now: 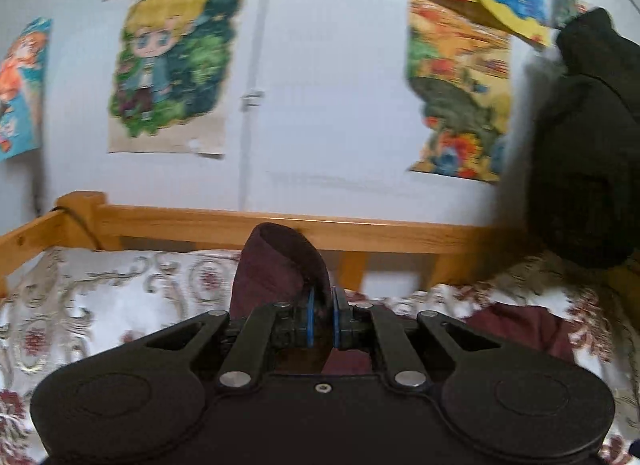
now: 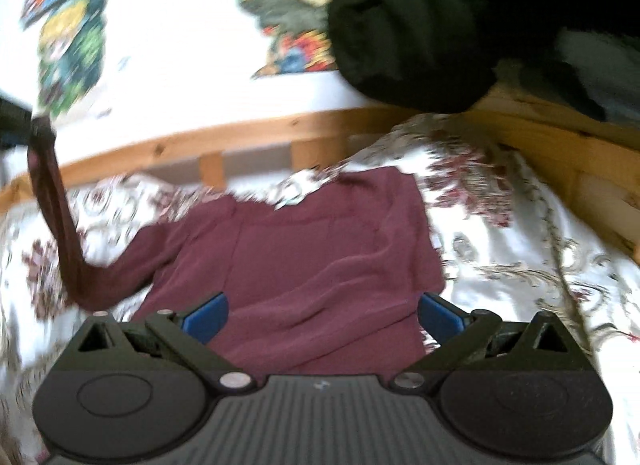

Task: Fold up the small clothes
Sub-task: 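Lay the sleeve across the shirt back and open the left gripper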

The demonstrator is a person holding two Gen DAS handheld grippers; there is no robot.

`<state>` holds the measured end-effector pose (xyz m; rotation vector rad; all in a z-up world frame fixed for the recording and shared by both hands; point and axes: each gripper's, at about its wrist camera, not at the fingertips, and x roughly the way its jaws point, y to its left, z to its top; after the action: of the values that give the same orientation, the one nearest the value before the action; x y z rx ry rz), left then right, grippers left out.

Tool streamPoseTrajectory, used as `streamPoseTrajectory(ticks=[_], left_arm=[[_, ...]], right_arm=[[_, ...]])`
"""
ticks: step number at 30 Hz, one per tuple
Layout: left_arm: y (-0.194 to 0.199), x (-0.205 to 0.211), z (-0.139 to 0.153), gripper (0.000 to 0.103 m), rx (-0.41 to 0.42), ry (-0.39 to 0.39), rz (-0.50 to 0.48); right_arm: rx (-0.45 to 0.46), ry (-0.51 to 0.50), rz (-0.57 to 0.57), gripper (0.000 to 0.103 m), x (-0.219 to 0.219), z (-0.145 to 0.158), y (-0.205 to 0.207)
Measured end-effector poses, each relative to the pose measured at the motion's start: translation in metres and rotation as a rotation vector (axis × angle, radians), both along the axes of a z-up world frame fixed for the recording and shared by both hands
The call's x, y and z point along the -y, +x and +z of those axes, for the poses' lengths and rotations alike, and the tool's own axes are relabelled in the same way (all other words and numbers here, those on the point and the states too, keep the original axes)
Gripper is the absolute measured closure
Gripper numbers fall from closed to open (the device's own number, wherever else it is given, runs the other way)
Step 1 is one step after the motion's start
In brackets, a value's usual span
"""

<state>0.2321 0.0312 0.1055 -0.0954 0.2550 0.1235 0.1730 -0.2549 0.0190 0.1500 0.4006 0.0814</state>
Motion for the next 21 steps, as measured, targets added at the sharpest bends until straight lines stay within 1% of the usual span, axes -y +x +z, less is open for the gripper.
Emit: streamPoseTrajectory(ticks=[2, 7, 11, 16, 21], left_arm=[[-0.001, 0.016, -0.003, 0.095, 0.001, -0.01, -0.033], [-0.003, 0.053, -0.015, 0.095, -0.013, -0.022, -0.114], [-0.003, 0.072, -0.031, 0.095, -0.049, -0.053, -0.179], [-0.004, 0.091, -0.056, 0.095, -0.1, -0.033, -0.25], [-0.011, 0.107, -0.087, 0.095, -0.156, -0.016, -0.334]], right_arm=[[-0.006, 0.023, -0.039, 0.0, 0.013, 0.004, 0.0], [-0.016, 0.03, -0.106, 0.0, 0.032, 0.005, 0.005], [-0.01, 0.048, -0.17, 0.0, 0.049, 0.006, 0.011], [-0.022, 0.046, -0.236, 0.0, 0.065, 0.003, 0.017], [-0.054, 0.062, -0.266, 0.0, 0.074, -0.004, 0.025]])
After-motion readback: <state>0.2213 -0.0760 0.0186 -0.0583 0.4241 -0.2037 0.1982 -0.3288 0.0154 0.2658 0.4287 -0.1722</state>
